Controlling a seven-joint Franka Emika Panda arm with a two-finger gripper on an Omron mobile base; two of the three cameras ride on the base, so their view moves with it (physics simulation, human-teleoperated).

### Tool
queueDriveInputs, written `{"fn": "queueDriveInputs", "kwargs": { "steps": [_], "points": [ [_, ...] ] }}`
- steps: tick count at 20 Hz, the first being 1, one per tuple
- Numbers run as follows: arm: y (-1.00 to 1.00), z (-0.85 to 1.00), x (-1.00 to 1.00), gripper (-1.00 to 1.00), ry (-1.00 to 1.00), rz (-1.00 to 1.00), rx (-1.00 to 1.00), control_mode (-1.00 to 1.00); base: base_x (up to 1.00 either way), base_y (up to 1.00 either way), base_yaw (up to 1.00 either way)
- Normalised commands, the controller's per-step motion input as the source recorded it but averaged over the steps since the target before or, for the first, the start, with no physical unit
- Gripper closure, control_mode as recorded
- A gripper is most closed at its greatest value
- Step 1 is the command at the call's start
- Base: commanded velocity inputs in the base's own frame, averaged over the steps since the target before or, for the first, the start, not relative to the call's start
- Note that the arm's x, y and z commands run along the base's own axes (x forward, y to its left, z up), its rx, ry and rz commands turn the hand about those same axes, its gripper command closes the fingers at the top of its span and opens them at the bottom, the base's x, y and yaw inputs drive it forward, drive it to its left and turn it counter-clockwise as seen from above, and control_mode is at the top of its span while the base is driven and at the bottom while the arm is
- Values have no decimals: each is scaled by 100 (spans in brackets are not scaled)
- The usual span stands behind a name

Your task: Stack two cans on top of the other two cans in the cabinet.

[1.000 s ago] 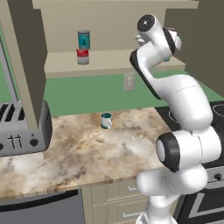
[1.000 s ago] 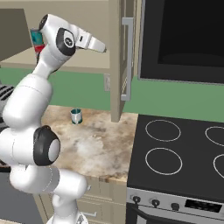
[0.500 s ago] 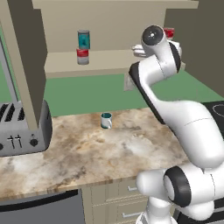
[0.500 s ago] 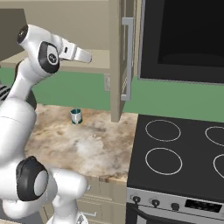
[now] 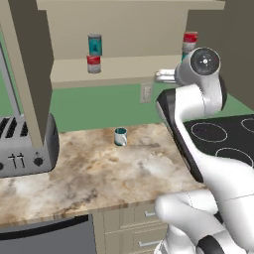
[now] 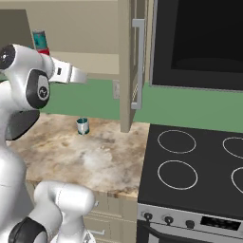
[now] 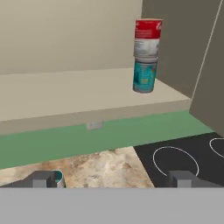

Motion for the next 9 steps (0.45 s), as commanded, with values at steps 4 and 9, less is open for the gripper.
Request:
{"fn": "queueDriveInputs", "kwargs": {
  "steps": [4,9],
  "points": [
    [32,-18,-86,-100,1,9,5,-100,0,0,0],
    [34,-24,-86,-100,1,8,3,-100,0,0,0]
  ]
}}
